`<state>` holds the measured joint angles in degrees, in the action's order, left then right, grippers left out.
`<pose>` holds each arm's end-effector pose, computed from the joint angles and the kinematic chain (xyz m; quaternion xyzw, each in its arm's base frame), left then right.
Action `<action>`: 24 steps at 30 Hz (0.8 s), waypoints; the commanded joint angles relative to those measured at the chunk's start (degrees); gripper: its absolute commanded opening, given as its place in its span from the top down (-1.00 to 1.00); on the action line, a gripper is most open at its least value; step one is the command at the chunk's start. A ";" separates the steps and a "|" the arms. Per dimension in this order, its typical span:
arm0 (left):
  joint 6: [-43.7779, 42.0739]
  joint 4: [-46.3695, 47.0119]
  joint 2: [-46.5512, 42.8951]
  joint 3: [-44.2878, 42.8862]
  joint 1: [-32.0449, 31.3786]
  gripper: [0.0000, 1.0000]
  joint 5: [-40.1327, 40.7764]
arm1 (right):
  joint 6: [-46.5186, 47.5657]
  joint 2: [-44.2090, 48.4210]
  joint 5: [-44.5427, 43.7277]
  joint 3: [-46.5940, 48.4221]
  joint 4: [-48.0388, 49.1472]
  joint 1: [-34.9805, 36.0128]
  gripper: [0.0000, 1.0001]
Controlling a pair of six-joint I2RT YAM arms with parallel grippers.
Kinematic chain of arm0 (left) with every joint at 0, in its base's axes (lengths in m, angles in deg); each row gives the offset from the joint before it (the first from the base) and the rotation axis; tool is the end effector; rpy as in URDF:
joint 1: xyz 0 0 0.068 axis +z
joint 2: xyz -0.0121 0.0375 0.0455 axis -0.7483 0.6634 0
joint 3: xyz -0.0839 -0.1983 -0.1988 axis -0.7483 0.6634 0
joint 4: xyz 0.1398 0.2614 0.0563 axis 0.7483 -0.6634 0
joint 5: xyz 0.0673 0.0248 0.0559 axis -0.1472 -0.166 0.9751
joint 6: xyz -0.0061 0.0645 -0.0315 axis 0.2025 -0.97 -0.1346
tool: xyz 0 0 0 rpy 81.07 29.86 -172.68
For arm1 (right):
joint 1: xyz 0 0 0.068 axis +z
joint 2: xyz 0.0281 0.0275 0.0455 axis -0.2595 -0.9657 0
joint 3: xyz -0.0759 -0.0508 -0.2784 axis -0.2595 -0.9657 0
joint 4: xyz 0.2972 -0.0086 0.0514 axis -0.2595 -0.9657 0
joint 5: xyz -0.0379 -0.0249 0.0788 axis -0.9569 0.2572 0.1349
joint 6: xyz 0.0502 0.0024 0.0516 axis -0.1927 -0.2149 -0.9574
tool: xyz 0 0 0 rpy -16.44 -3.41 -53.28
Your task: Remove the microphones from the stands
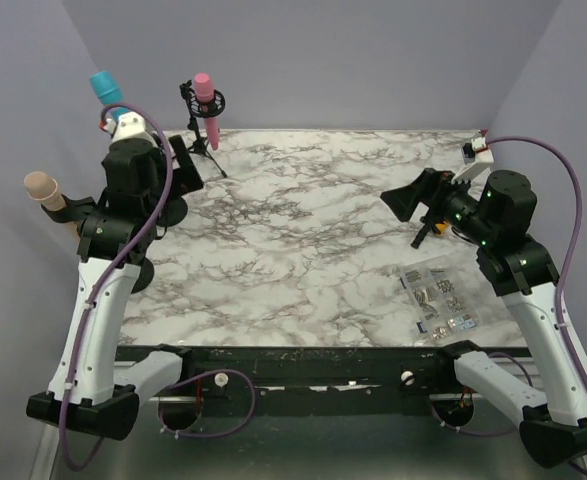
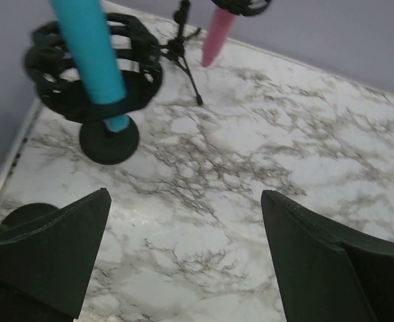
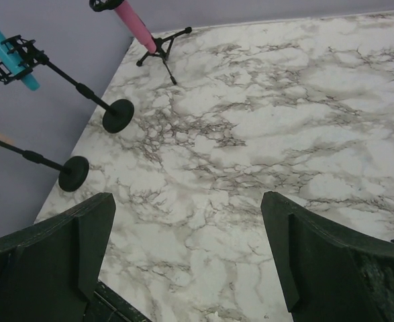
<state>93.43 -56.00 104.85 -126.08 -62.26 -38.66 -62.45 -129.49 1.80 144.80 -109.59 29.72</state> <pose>0.2470 -0.0459 0.4693 -0.1362 0.8141 -0.0812 0.5586 0.2249 0.0767 0.4356 -0.0375 0.7736 0.3066 0.5534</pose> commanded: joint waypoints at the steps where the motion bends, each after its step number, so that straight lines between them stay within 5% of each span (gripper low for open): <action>1: -2.72 -4.91 -1.31 -5.69 8.30 -0.97 6.94 | -0.28 0.27 2.42 -0.84 1.25 0.34 -1.00; 13: -11.36 -6.44 -12.54 -2.71 9.16 -0.97 25.80 | -0.95 -2.39 5.18 -1.16 2.56 0.45 -1.00; 19: -19.05 7.45 -13.83 1.93 9.25 -0.97 44.17 | -1.12 -3.66 5.63 -1.55 2.95 1.17 -1.00; 24: -26.65 21.46 -12.07 6.54 10.78 -0.97 50.46 | -1.23 -5.98 6.97 -0.65 2.21 1.67 -1.00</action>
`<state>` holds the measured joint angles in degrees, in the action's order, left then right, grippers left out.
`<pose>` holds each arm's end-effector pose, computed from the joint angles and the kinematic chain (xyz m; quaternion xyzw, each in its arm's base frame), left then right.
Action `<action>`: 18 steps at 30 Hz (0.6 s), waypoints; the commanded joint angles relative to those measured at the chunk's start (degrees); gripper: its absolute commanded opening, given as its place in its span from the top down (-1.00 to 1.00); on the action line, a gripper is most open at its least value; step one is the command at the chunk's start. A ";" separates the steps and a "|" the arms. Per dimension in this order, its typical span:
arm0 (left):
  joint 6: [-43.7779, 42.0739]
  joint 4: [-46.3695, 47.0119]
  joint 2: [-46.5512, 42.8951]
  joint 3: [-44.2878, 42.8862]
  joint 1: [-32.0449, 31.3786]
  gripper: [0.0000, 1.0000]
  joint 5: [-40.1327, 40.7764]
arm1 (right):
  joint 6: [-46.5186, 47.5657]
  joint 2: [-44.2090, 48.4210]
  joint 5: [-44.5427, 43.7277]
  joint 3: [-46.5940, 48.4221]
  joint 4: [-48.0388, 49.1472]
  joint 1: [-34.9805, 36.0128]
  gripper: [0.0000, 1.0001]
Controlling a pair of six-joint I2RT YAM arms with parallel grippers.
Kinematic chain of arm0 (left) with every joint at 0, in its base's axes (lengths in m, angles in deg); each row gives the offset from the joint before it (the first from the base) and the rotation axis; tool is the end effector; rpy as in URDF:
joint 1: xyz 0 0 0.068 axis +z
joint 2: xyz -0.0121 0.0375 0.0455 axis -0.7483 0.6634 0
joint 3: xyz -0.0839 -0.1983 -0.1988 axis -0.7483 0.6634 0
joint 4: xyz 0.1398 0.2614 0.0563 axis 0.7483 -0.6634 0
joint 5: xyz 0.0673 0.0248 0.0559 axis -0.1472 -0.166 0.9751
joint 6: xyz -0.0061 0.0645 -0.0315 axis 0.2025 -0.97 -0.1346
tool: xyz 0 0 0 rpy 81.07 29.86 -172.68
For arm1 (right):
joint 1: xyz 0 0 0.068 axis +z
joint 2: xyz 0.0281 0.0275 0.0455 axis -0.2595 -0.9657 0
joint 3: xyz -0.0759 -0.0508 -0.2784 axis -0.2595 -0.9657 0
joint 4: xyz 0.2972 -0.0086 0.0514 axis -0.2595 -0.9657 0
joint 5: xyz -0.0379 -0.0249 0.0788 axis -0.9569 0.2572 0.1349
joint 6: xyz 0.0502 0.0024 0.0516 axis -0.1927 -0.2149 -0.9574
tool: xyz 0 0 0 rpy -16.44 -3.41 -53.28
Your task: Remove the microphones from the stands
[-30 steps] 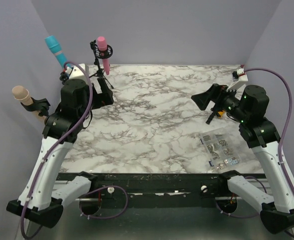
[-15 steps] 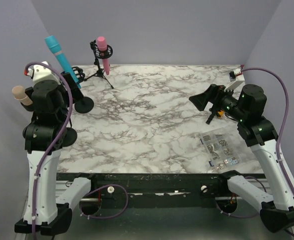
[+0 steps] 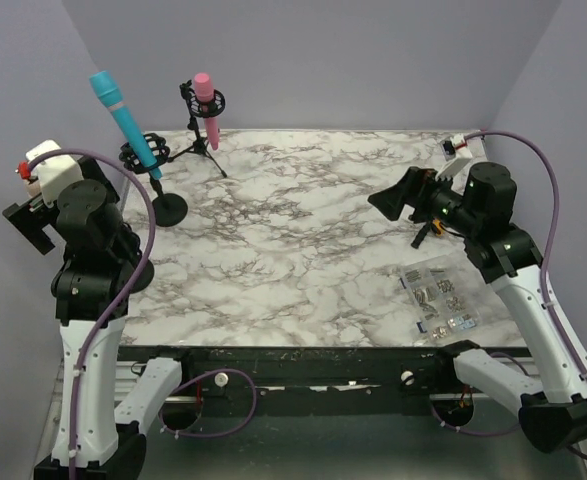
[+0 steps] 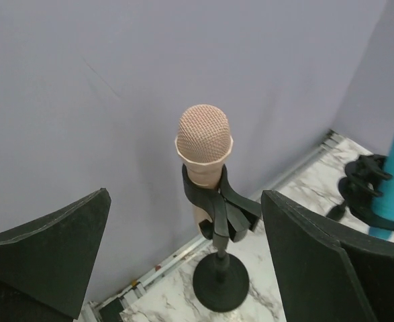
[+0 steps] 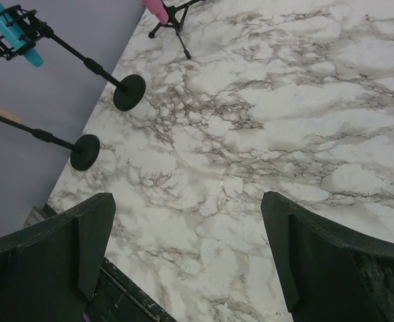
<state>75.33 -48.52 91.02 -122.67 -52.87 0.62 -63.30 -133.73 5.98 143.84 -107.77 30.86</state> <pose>0.1534 0.0361 0.5125 -0.3103 0.6518 0.2755 0.6348 0.2455 0.0917 0.4163 -0.0569 0.7880 0.3366 0.5124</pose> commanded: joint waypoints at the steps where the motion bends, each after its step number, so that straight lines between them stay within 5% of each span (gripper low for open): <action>1: -8.66 15.86 2.06 3.56 1.64 -0.97 12.09 | -0.44 -2.35 3.12 0.73 -0.09 0.53 -1.00; 8: -11.02 27.67 2.17 9.20 3.88 -0.97 10.74 | -0.60 -5.93 5.18 3.38 -2.82 0.53 -1.00; 18: 0.99 21.31 5.73 10.31 12.99 -0.97 -0.18 | -1.98 -11.03 10.11 0.59 -5.44 1.14 -1.00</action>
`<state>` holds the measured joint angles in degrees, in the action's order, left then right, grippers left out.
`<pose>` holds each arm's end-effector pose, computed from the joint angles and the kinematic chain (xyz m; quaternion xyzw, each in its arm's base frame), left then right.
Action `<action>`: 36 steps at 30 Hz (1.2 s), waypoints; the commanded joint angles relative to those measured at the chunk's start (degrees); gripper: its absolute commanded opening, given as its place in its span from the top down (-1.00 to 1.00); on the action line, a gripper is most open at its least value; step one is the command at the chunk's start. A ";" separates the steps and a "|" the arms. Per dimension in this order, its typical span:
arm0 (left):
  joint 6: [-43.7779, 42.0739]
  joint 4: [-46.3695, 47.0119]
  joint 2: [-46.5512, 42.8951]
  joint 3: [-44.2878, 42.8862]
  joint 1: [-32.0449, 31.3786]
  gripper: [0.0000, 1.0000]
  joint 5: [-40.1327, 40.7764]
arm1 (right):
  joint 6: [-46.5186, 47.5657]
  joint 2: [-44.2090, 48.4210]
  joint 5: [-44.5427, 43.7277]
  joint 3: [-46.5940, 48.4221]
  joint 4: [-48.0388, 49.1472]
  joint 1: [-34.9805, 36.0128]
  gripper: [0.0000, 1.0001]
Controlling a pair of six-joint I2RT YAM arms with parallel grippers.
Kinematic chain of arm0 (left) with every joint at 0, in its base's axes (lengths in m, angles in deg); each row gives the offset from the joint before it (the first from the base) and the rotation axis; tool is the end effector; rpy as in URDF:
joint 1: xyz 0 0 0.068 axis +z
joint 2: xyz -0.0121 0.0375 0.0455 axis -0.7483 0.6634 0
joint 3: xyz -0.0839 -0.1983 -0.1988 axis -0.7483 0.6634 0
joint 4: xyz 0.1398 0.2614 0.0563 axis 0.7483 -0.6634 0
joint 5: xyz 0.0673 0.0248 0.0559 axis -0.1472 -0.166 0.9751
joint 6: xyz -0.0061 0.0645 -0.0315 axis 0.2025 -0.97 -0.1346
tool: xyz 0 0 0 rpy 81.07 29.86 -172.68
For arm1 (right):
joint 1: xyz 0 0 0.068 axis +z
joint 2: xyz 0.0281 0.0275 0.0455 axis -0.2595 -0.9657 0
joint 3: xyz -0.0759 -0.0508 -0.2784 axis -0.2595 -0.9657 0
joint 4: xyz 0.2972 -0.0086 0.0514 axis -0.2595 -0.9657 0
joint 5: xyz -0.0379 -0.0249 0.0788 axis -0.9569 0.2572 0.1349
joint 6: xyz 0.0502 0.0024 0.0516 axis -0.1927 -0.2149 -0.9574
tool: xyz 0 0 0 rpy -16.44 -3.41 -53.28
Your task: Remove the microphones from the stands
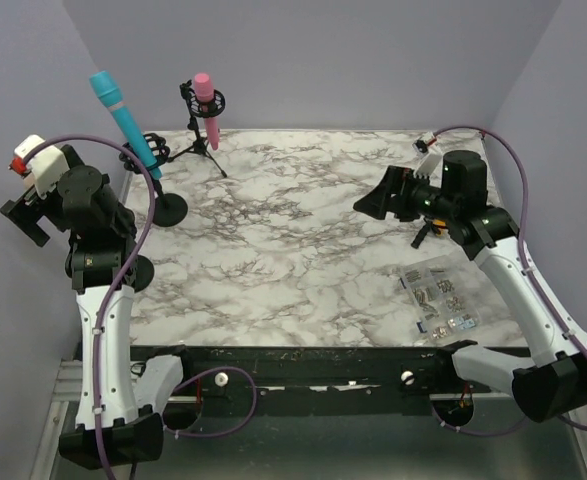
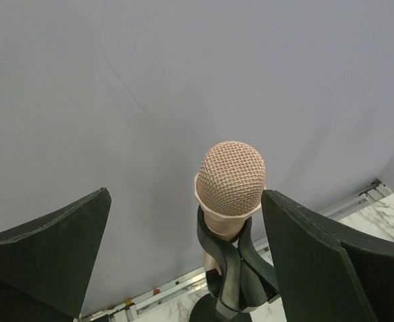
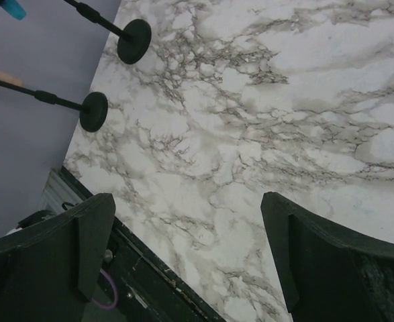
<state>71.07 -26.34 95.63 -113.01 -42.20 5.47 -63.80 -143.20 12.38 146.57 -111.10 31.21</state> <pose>0.1991 0.0727 0.4830 -0.3917 0.5734 0.3607 0.6226 0.2822 0.1103 0.3862 -0.0692 0.8285 0.3658 0.4184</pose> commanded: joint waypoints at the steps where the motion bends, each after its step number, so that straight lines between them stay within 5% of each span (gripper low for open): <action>1: 5.67 -0.95 1.35 1.06 2.90 -0.97 -5.69 | -2.14 -1.76 3.67 -2.90 -1.60 1.37 -1.00; 9: 6.33 2.61 3.04 4.76 6.84 -0.95 -11.05 | -3.88 -6.66 -1.10 -0.96 -1.02 9.30 -1.00; 22: 8.00 0.34 5.54 3.99 11.13 -0.82 -24.45 | -4.67 -11.71 -7.68 3.16 -4.95 12.28 -1.00; 26: 7.82 1.06 4.70 4.79 11.34 -0.55 -25.29 | -5.28 -11.96 -10.83 3.01 -5.52 13.01 -1.00; 36: 7.03 -0.53 2.93 5.89 11.42 0.51 -25.38 | -8.43 -9.76 -13.48 1.17 -4.49 13.23 -1.00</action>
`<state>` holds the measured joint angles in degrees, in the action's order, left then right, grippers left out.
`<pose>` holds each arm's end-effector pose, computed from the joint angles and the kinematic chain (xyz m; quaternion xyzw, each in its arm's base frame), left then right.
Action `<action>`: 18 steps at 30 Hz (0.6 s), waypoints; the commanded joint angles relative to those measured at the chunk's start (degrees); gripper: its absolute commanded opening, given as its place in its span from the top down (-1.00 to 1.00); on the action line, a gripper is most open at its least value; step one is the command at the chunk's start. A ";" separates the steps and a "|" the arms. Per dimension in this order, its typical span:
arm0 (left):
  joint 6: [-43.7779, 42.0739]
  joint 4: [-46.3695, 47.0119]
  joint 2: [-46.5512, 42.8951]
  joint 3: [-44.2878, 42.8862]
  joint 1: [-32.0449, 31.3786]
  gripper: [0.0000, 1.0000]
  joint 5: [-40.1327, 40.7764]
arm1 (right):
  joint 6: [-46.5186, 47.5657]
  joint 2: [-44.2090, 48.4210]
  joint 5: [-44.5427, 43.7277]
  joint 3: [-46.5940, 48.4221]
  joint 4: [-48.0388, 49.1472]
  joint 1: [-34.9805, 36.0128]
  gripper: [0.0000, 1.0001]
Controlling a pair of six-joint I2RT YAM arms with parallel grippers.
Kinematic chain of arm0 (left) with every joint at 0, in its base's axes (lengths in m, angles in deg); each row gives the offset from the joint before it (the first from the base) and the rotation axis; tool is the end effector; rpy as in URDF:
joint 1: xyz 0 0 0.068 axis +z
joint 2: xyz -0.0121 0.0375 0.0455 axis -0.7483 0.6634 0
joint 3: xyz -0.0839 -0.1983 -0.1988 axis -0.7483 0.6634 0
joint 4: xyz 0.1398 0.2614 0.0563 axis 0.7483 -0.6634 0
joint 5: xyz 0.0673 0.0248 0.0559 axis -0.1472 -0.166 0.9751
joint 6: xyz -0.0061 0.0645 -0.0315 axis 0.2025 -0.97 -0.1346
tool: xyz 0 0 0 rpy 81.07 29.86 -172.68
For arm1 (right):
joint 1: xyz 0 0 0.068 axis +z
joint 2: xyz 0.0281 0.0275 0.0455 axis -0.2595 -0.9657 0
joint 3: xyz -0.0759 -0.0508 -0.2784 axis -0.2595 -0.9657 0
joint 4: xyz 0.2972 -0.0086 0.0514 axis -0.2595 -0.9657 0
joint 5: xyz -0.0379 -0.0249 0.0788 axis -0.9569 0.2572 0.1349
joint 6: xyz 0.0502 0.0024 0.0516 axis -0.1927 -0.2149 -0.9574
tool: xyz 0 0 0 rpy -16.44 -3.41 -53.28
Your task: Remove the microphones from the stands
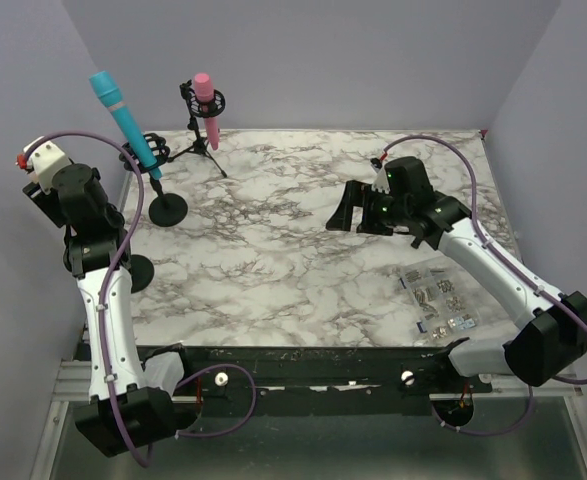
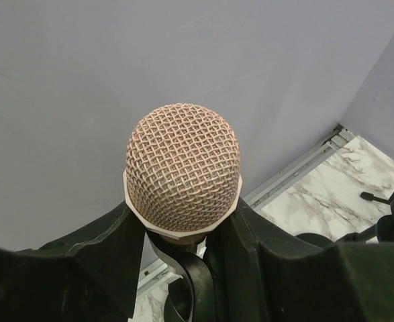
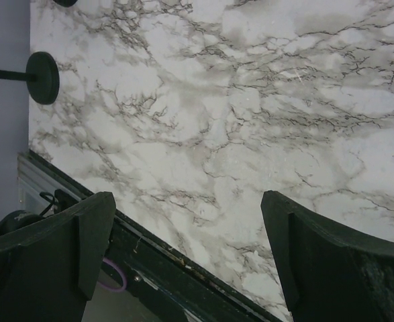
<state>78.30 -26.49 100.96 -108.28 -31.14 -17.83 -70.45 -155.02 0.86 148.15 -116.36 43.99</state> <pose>0.2425 0.1112 0.4306 -0.3516 0.6494 0.2727 0.6166 0.2979 0.1833 0.3216 -0.0432 0.9020 0.3128 0.2943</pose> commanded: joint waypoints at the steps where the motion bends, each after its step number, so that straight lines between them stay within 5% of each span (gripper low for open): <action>1: -0.21 -0.93 -2.93 1.40 0.30 0.62 -2.30 | -2.12 2.90 -1.47 -1.08 1.80 0.40 -1.00; 5: 1.08 -5.28 -5.59 0.83 -0.20 1.00 -4.18 | -3.44 6.06 0.91 -4.13 6.89 0.45 -1.00; 11: 10.28 -17.98 -10.85 0.95 -2.11 1.00 -11.06 | 0.90 4.72 3.81 -2.61 6.21 0.41 -1.00; 18: 15.76 -28.14 -16.64 0.51 -14.65 1.00 -12.78 | 0.28 0.83 9.50 -3.12 12.34 0.48 -1.00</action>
<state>87.15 -42.90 86.38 -107.30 -38.94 -25.26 -70.66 -150.83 5.08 144.87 -108.54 43.99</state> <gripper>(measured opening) 0.431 0.998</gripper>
